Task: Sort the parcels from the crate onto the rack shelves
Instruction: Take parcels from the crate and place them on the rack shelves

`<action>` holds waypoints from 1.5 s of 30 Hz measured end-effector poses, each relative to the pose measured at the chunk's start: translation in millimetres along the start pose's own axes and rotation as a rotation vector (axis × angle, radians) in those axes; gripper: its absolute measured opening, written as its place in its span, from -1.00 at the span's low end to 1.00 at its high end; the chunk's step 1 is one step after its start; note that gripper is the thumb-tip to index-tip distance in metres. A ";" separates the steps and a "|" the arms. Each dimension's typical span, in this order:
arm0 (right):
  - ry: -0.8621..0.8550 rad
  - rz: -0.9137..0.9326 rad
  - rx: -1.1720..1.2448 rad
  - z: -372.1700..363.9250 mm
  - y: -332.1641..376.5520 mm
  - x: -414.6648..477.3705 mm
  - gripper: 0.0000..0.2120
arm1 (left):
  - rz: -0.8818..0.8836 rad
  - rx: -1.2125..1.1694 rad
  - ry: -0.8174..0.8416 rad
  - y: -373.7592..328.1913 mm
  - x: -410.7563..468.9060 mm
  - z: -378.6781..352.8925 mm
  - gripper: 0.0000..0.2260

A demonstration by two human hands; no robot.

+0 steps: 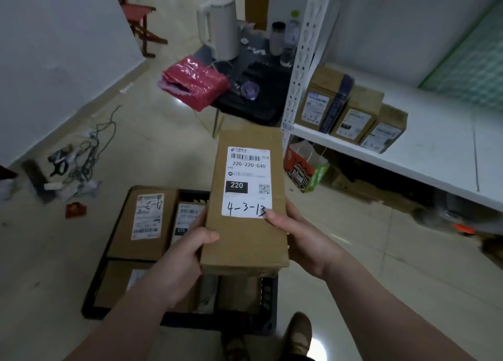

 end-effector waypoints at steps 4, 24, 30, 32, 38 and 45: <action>-0.044 0.107 0.049 5.4 34.0 -12.4 -0.25 | -0.060 0.130 0.097 -33.7 -5.5 -23.9 -0.24; -0.306 0.134 0.111 74.1 11.0 -102.0 -0.25 | -0.014 0.350 0.269 -26.9 25.3 -140.7 -0.20; -0.251 0.011 0.080 114.2 -2.6 -114.4 -0.35 | -0.004 0.338 0.266 -10.1 38.0 -186.0 -0.36; -0.235 -0.010 0.085 135.9 -9.4 -121.8 -0.35 | -0.005 0.345 0.284 0.0 42.7 -208.9 -0.40; -0.269 -0.040 0.091 231.6 -27.6 -160.1 -0.35 | -0.026 0.348 0.284 55.0 62.5 -300.6 -0.49; -0.438 -0.055 0.115 344.9 -54.1 -210.9 -0.12 | -0.032 0.464 0.212 130.2 89.9 -402.3 -0.69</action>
Point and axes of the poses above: each hand's wrist, its own x-axis towards the middle knuckle, its own z-axis out of the back of the hand, y = z × x, the point moved 1 cm from there along x, towards the middle knuckle, and after that the axes turned 14 degrees about -x, right-handed, at the moved point
